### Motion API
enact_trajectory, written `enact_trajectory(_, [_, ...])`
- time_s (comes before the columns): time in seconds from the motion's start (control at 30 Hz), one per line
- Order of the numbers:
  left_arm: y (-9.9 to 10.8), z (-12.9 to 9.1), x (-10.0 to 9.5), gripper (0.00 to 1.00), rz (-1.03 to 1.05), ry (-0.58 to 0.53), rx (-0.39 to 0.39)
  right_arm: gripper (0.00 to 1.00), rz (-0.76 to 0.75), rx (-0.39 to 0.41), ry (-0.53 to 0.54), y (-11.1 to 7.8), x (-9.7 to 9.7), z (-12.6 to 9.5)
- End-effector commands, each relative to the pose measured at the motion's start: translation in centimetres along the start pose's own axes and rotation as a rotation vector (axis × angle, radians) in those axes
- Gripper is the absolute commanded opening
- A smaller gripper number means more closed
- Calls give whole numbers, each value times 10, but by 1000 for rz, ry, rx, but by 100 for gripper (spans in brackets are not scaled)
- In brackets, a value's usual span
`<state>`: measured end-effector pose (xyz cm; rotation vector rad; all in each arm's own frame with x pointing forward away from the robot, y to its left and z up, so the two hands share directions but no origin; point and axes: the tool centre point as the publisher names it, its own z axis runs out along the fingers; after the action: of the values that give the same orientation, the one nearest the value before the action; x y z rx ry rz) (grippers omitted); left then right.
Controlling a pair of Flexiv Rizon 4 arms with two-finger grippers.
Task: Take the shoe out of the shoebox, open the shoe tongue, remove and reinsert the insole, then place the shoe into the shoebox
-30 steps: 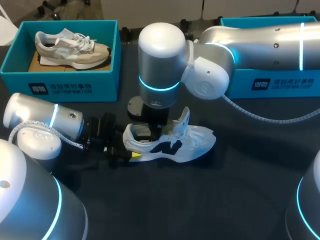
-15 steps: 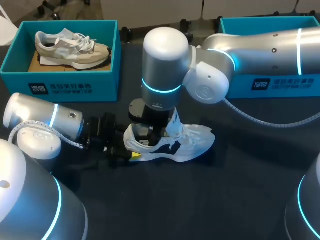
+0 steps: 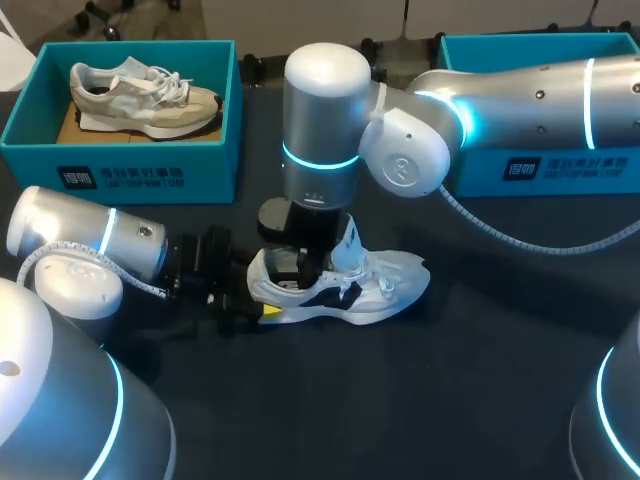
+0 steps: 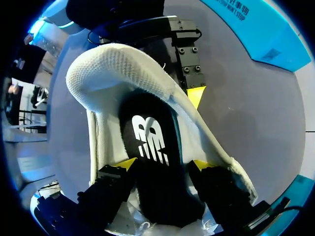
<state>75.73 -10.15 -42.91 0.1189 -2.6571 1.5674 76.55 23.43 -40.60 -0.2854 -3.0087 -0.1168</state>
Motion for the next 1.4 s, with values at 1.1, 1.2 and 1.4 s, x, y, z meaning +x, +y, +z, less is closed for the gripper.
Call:
enact_trajectory(1.1, [1, 3, 0, 0, 0, -1, -2, 48, -9, 12, 3, 11, 29, 76])
enact_trajectory(1.2, [1, 3, 0, 0, 0, -1, -2, 45, -6, 18, -17, 12, 27, 83])
enact_trajectory(1.4, [1, 3, 0, 0, 0, -1, -2, 33, -13, 48, -49, 14, 23, 93])
